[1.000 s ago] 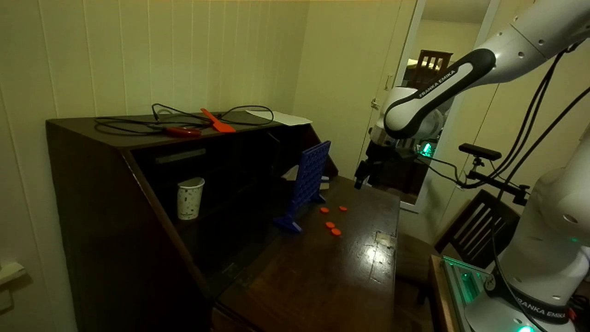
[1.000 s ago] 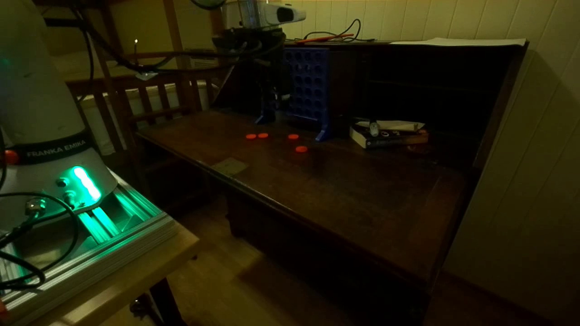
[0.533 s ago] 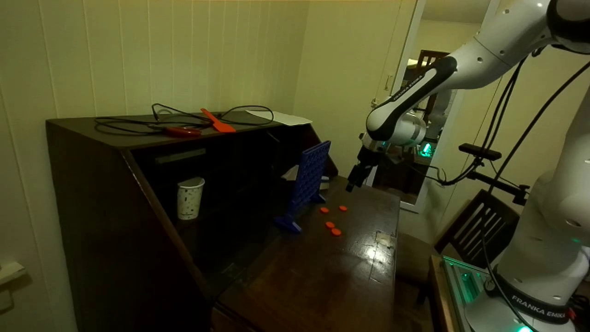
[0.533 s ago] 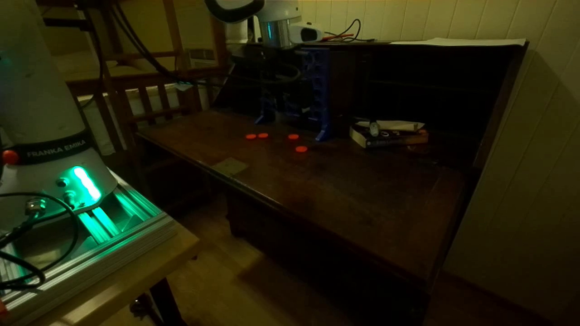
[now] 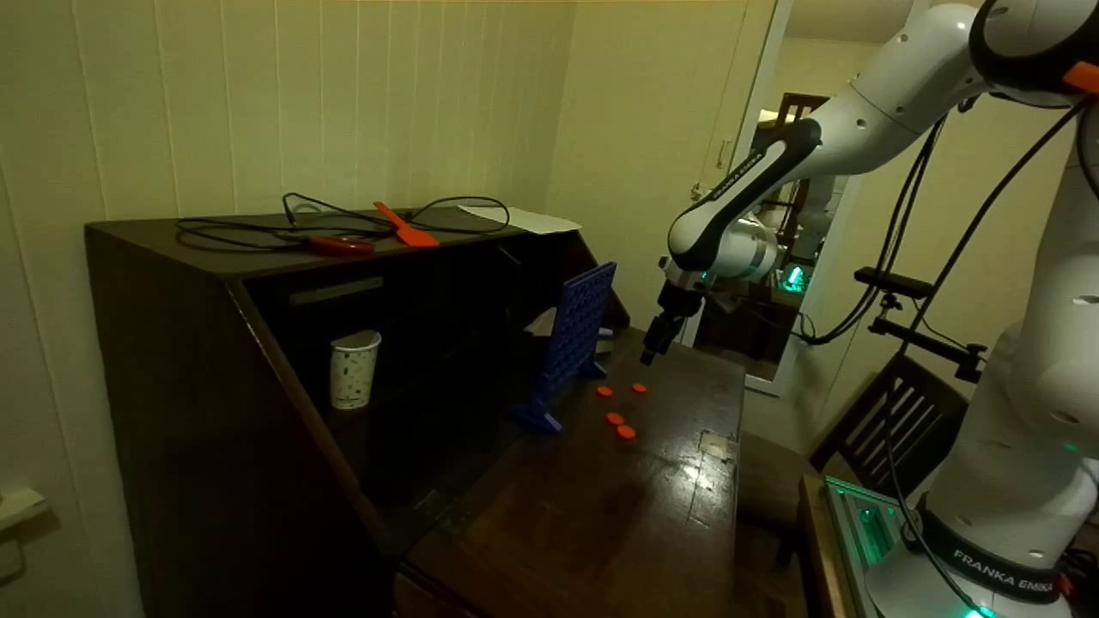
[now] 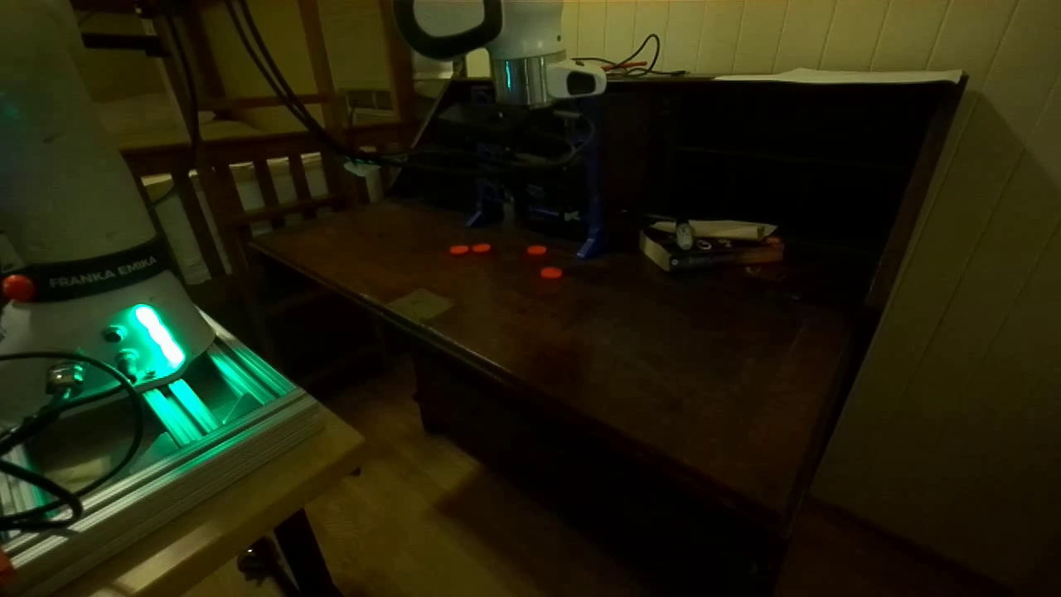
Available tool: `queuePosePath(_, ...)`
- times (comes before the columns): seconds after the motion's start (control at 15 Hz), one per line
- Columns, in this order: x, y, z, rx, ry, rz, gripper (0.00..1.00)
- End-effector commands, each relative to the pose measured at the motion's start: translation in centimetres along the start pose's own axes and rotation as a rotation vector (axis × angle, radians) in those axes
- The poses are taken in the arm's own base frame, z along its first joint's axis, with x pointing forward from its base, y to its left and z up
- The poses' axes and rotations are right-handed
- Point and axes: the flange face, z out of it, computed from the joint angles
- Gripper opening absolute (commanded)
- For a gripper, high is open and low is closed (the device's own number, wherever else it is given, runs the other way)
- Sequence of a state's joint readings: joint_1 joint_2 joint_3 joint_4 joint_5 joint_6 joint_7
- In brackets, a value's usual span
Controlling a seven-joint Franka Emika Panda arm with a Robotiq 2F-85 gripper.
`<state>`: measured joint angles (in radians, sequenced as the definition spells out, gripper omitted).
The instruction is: Put two orange rings in the rack
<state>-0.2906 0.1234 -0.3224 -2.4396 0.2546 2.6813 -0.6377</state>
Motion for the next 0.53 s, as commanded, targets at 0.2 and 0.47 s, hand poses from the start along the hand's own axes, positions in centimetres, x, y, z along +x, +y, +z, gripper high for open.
queuePosePath(0.2, -0.03, 0.04, -0.07, -0.001, -0.001, 0.002, 1.00)
queuePosePath(0.47, 0.20, -0.10, 0.10, 0.000, 0.024, -0.022, 1.00)
